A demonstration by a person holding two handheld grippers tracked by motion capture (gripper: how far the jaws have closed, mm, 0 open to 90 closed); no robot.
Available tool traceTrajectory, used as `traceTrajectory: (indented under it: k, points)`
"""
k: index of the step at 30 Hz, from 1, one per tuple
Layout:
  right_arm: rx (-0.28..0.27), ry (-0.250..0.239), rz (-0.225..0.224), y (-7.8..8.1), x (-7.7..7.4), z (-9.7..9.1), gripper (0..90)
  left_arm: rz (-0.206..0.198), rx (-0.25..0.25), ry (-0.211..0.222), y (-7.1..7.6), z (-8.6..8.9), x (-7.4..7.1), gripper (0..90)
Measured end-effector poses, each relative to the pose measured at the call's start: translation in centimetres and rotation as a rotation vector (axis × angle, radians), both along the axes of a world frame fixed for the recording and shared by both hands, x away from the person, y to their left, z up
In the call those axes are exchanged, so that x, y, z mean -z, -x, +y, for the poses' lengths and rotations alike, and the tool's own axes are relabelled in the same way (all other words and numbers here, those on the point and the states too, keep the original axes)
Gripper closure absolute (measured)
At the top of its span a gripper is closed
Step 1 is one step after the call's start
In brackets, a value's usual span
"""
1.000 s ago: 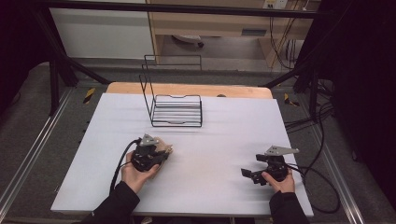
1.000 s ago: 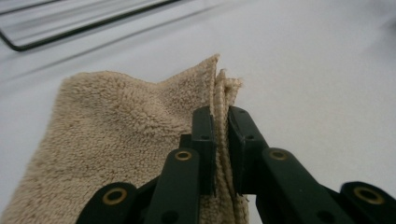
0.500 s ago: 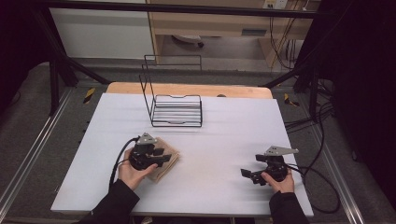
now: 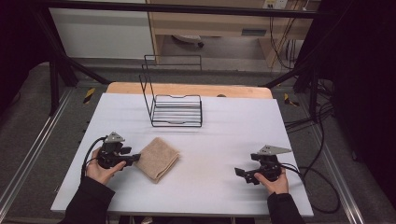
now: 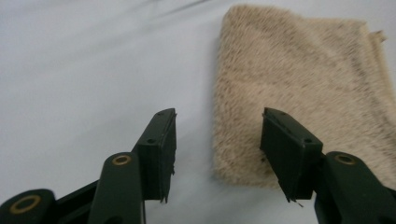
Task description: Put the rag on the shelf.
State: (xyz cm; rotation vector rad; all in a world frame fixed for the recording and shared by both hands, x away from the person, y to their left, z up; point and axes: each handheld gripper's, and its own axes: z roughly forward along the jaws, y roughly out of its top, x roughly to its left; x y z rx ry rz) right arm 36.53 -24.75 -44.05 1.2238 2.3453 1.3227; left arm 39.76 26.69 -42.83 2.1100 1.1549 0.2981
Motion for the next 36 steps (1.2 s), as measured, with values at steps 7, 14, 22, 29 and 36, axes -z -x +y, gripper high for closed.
traceTrajectory:
  k: [7,14,22,29,36]
  points:
    - [0.037,0.014,0.019,-0.4,-0.4,2.7,0.6,0.044,0.042,0.023,0.2,0.1,1.0,60.0]
    - [0.019,0.04,0.017,-0.9,-0.9,6.9,2.7,0.048,0.075,-0.005,0.7,-0.4,1.1,73.1]
    - [-0.012,0.016,0.02,-1.8,-1.2,12.0,7.6,0.028,0.076,-0.03,1.1,-0.7,1.2,76.7]
    - [-0.018,-0.008,0.021,-3.0,-1.1,16.4,13.2,0.019,0.079,-0.032,1.2,-0.7,1.3,76.6]
    - [-0.006,-0.006,0.034,-4.2,-0.4,19.8,21.4,0.01,0.078,-0.044,1.2,-0.8,1.3,76.3]
